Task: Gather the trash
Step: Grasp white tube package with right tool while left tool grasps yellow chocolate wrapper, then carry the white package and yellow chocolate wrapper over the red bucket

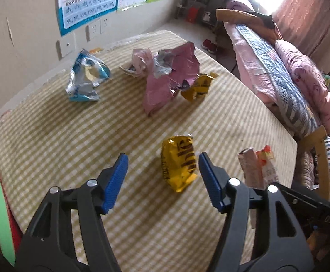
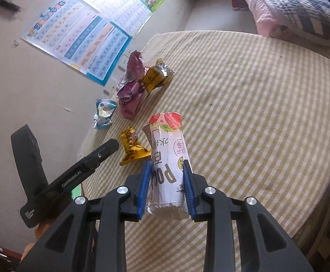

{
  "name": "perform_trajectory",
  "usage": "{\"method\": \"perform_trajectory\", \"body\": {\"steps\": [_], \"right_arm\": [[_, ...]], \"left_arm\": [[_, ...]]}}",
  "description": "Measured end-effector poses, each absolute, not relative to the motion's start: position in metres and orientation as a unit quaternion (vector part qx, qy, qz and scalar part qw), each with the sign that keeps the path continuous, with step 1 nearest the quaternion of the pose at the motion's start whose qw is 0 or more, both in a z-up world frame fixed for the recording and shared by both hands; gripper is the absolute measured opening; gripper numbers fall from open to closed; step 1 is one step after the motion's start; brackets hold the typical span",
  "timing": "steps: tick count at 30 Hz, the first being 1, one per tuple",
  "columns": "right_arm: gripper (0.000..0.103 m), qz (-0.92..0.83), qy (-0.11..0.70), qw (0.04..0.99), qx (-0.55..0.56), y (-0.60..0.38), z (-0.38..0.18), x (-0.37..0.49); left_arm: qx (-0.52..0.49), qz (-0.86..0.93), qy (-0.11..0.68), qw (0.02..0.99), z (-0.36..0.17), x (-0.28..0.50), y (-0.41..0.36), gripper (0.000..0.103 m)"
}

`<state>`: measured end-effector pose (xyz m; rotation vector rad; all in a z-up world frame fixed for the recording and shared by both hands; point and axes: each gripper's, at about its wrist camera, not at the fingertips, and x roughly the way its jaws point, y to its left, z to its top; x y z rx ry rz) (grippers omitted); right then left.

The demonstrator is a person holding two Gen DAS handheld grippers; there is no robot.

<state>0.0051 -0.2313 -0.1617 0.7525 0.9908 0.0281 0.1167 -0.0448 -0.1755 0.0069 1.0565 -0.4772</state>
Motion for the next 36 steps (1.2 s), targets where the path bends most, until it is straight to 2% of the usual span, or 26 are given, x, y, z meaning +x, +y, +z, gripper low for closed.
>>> {"method": "perform_trajectory", "body": {"steps": [2, 4, 6, 11, 12, 18, 27, 36], "right_arm": [[0.028, 0.015, 0.464, 0.810, 0.358, -0.233, -0.162, 0.005], [0.028, 0.015, 0.462, 0.812, 0.357, -0.234, -0.161, 0.004], [0.028, 0.015, 0.460, 0.812, 0.359, -0.236, -0.160, 0.003], [0.028, 0.014, 0.460, 0.809, 0.366, -0.240, -0.160, 0.002], [0.028, 0.014, 0.460, 0.809, 0.366, -0.240, -0.160, 0.002], [0.028, 0.016, 0.456, 0.815, 0.357, -0.237, -0.153, 0.001], [0.028, 0.015, 0.458, 0.827, 0.326, -0.221, -0.147, 0.003], [0.028, 0.005, 0.459, 0.837, 0.297, -0.207, -0.139, -0.001]], "left_arm": [[0.015, -0.230, 0.507, 0.830, -0.182, 0.117, -0.055, 0.056], [0.017, -0.232, 0.519, 0.823, -0.190, 0.120, -0.062, 0.041], [0.010, -0.226, 0.535, 0.814, -0.200, 0.124, -0.065, 0.033], [0.010, -0.223, 0.531, 0.817, -0.200, 0.122, -0.067, 0.031], [0.015, -0.222, 0.526, 0.821, -0.198, 0.120, -0.067, 0.028], [0.011, -0.217, 0.502, 0.837, -0.178, 0.109, -0.061, 0.021], [0.021, -0.206, 0.458, 0.865, -0.136, 0.070, -0.042, 0.021], [0.001, -0.180, 0.464, 0.867, -0.129, 0.025, 0.009, 0.021]]}}
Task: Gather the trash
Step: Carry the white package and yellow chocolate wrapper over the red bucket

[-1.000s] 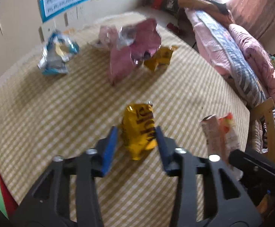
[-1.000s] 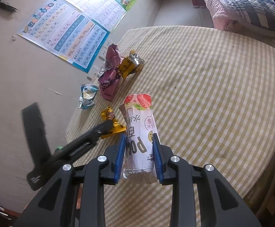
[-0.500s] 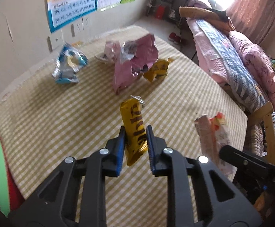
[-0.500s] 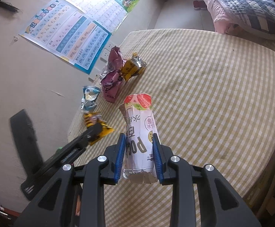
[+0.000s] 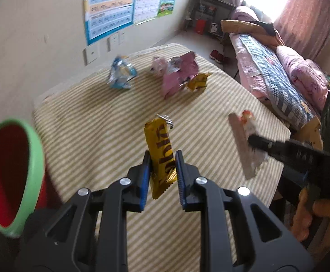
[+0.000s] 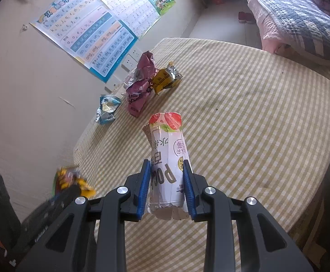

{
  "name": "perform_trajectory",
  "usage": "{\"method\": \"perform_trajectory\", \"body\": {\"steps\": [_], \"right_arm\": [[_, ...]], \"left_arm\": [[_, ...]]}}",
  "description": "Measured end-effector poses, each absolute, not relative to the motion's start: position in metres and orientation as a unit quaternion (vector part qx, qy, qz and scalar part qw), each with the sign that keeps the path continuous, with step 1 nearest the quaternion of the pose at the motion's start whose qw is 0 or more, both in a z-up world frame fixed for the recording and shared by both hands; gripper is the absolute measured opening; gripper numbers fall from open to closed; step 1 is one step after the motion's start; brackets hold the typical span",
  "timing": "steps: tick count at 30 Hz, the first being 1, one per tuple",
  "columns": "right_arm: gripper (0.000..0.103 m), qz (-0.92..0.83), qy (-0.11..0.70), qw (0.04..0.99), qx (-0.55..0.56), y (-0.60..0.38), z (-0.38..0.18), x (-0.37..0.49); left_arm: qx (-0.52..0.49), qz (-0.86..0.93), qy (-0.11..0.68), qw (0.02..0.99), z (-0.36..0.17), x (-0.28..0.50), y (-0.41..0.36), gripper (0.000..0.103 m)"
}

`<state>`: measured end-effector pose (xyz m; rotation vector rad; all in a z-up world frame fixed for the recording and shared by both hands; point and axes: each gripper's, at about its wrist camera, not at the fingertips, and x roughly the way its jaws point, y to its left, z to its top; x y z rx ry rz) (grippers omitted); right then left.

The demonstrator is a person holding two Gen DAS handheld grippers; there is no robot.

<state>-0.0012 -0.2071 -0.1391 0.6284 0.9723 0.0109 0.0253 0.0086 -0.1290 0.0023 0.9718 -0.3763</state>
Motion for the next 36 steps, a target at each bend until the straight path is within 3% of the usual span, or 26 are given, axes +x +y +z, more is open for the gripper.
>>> {"method": "perform_trajectory", "body": {"steps": [16, 36], "right_arm": [[0.028, 0.051, 0.457, 0.857, 0.233, -0.133, -0.103, -0.019], [0.028, 0.101, 0.481, 0.851, 0.186, -0.063, -0.099, -0.008]], "left_arm": [[-0.019, -0.140, 0.428, 0.893, -0.099, 0.006, 0.069, 0.021], [-0.070, -0.097, 0.428, 0.896, -0.100, 0.005, 0.134, 0.021]]}}
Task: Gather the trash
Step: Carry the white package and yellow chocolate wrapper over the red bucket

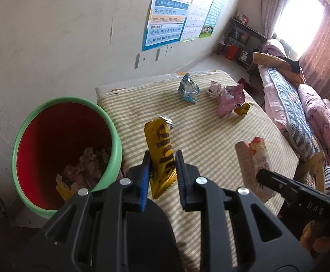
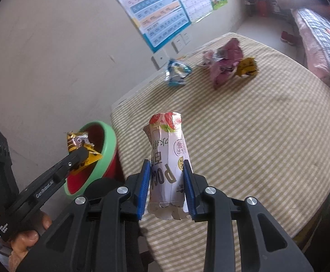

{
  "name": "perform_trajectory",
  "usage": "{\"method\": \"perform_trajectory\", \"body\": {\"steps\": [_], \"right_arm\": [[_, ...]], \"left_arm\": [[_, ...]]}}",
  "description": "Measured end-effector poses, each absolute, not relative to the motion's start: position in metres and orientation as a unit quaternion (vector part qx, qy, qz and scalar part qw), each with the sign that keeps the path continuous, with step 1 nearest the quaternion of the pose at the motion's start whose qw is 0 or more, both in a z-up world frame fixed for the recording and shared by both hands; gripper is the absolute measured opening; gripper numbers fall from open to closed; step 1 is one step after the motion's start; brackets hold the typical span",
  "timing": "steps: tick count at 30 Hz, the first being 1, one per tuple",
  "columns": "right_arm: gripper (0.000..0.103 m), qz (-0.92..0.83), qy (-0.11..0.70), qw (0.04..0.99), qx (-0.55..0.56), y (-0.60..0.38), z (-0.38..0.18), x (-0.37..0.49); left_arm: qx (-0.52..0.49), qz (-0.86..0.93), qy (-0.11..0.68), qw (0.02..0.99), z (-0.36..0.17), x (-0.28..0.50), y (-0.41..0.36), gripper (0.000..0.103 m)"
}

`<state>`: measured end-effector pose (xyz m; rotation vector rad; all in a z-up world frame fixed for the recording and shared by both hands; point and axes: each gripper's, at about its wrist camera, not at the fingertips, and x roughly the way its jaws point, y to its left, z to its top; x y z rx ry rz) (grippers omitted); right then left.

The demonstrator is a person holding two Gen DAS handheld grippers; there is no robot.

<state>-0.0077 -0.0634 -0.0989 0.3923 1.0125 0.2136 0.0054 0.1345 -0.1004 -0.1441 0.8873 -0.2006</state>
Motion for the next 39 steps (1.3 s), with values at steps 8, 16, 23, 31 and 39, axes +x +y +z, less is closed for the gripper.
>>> {"method": "perform_trajectory", "body": {"steps": [8, 16, 23, 31, 39], "right_arm": [[0.028, 0.119, 0.483, 0.850, 0.174, -0.044, -0.095, -0.007], [0.028, 0.128, 0.485, 0.849, 0.164, -0.032, -0.093, -0.005], [0.028, 0.142, 0.488, 0.848, 0.152, -0.019, -0.093, 0.000], [0.028, 0.157, 0.494, 0.844, 0.139, -0.003, -0.095, 0.004], [0.028, 0.179, 0.492, 0.841, 0.131, 0.017, -0.093, 0.016]], "left_arm": [[-0.079, -0.086, 0.427, 0.897, -0.101, 0.007, 0.146, 0.021], [-0.089, -0.077, 0.427, 0.897, -0.103, 0.008, 0.157, 0.021], [-0.095, -0.068, 0.428, 0.896, -0.106, 0.007, 0.168, 0.021], [-0.104, -0.056, 0.430, 0.895, -0.110, 0.007, 0.182, 0.021], [-0.111, -0.031, 0.429, 0.896, -0.112, 0.008, 0.203, 0.021]]}}
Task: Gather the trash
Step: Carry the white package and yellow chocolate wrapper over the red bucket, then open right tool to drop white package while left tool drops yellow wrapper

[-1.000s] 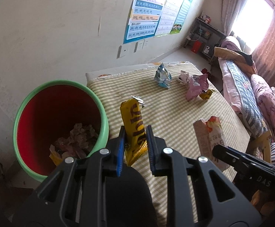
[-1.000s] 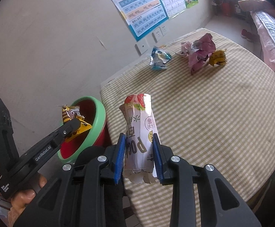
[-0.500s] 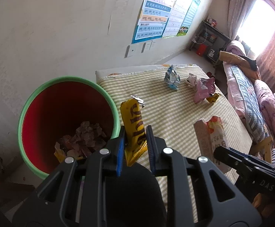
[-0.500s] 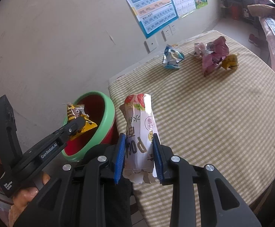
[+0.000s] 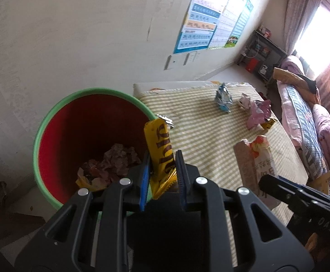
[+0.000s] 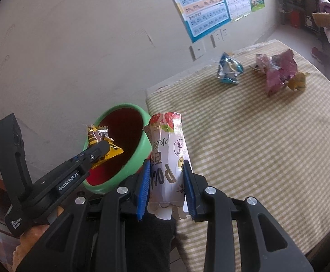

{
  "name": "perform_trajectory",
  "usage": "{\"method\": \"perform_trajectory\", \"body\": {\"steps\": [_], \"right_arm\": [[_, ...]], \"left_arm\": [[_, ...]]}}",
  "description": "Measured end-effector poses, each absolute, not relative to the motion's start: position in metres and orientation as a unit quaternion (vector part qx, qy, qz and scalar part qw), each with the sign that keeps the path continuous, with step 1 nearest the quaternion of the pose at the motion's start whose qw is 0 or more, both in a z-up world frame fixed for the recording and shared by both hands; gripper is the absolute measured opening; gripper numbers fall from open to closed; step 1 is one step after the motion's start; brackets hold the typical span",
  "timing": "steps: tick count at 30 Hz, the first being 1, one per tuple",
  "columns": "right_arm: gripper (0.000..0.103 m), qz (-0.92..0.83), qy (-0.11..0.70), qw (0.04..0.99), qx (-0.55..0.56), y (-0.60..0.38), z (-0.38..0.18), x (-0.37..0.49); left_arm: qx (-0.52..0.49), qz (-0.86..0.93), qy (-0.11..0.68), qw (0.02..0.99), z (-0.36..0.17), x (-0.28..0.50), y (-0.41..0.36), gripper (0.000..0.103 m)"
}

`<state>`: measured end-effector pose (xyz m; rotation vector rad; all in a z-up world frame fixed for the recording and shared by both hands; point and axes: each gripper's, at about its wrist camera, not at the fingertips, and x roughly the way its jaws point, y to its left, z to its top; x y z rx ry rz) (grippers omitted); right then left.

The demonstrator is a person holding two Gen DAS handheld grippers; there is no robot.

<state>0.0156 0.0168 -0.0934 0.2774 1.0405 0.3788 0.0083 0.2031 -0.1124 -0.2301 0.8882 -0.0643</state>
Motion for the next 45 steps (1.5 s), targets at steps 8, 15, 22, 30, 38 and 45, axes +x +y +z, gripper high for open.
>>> {"method": "perform_trajectory", "body": {"steps": [8, 15, 22, 30, 38, 45], "right_arm": [[0.028, 0.199, 0.495, 0.837, 0.121, 0.037, -0.093, 0.022], [0.028, 0.213, 0.500, 0.832, 0.112, 0.051, -0.098, 0.026], [0.028, 0.224, 0.504, 0.827, 0.111, 0.060, -0.100, 0.033], [0.029, 0.245, 0.507, 0.820, 0.108, 0.082, -0.099, 0.050], [0.029, 0.279, 0.505, 0.811, 0.097, 0.117, -0.100, 0.073], [0.030, 0.299, 0.512, 0.798, 0.105, 0.130, -0.105, 0.088]], "left_arm": [[-0.118, -0.005, 0.431, 0.895, -0.117, 0.010, 0.225, 0.021], [-0.122, 0.009, 0.436, 0.892, -0.123, 0.011, 0.236, 0.021], [-0.128, 0.025, 0.440, 0.888, -0.129, 0.014, 0.247, 0.021], [-0.143, 0.046, 0.450, 0.880, -0.142, 0.021, 0.264, 0.021], [-0.146, 0.062, 0.453, 0.877, -0.148, 0.029, 0.277, 0.021], [-0.147, 0.080, 0.452, 0.876, -0.149, 0.036, 0.288, 0.022]]}}
